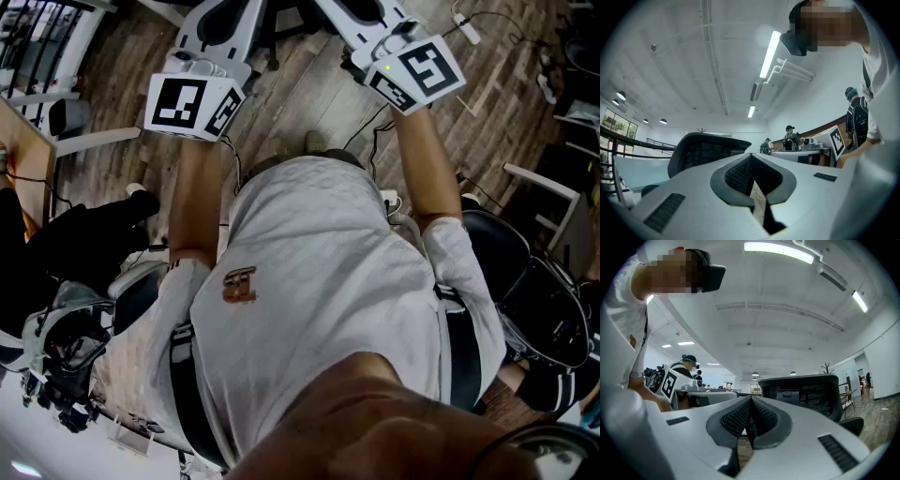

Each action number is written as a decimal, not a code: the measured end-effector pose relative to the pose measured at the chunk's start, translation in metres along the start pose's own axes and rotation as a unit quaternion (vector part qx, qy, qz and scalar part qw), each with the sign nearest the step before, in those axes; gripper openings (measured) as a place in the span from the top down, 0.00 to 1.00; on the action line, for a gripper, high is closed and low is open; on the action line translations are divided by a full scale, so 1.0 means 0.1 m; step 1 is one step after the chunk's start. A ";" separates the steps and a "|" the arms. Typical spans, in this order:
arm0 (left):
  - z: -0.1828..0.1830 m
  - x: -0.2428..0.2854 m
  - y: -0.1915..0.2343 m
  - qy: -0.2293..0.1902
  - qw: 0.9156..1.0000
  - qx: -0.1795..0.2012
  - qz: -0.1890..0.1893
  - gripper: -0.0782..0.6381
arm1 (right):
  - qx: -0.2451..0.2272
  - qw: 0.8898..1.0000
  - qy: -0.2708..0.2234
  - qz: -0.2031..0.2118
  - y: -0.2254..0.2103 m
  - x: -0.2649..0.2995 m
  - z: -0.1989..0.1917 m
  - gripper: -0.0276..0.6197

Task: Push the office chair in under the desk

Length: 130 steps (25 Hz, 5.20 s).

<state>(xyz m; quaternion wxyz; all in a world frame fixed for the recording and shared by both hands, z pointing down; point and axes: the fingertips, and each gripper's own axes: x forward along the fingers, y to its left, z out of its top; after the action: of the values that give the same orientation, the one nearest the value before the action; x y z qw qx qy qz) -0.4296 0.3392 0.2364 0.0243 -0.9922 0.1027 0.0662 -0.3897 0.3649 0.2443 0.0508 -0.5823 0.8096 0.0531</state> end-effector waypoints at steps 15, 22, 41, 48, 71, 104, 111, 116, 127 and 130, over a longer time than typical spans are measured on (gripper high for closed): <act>-0.08 0.10 0.07 0.022 0.999 0.048 0.005 0.86 | -0.036 0.999 0.030 0.007 -0.13 -0.03 -0.06 0.90; -0.19 0.20 0.26 0.051 0.992 0.109 0.022 0.86 | -0.089 0.993 0.073 0.003 -0.36 0.00 -0.19 0.90; -1.12 0.56 0.78 0.233 0.871 0.432 0.009 0.54 | -0.365 0.898 0.246 0.002 -1.14 0.19 -0.82 0.60; -1.35 0.70 1.03 0.264 0.819 0.510 0.022 0.45 | -0.500 0.812 0.300 0.008 -1.45 0.40 -1.17 0.58; -1.59 1.08 1.46 0.307 0.763 0.563 0.076 0.44 | -0.651 0.693 0.308 0.004 -2.12 0.77 -1.54 0.55; -1.86 3.44 3.40 0.305 0.774 0.533 0.155 0.44 | -0.653 0.715 0.245 0.045 -4.83 2.66 -1.81 0.55; -1.98 3.93 3.89 0.311 0.780 0.517 0.165 0.44 | -0.654 0.716 0.235 0.066 -5.42 3.16 -1.96 0.55; -2.01 4.34 4.13 0.315 0.777 0.517 0.172 0.45 | -0.661 0.710 0.231 0.073 -5.91 3.48 -2.00 0.55; -2.19 5.41 5.02 0.359 0.752 0.501 0.234 0.45 | -0.662 0.716 0.189 0.112 -7.11 4.39 -2.15 0.55; -2.22 5.69 5.27 0.373 0.742 0.495 0.258 0.45 | -0.664 0.716 0.171 0.131 -7.43 4.68 -2.19 0.55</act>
<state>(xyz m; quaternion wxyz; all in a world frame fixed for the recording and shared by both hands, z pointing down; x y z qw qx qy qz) 0.0414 -0.3044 0.3599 0.4533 -0.7219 0.3741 -0.3652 0.1621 -0.3405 0.3735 -0.4956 -0.3536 0.6293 0.4831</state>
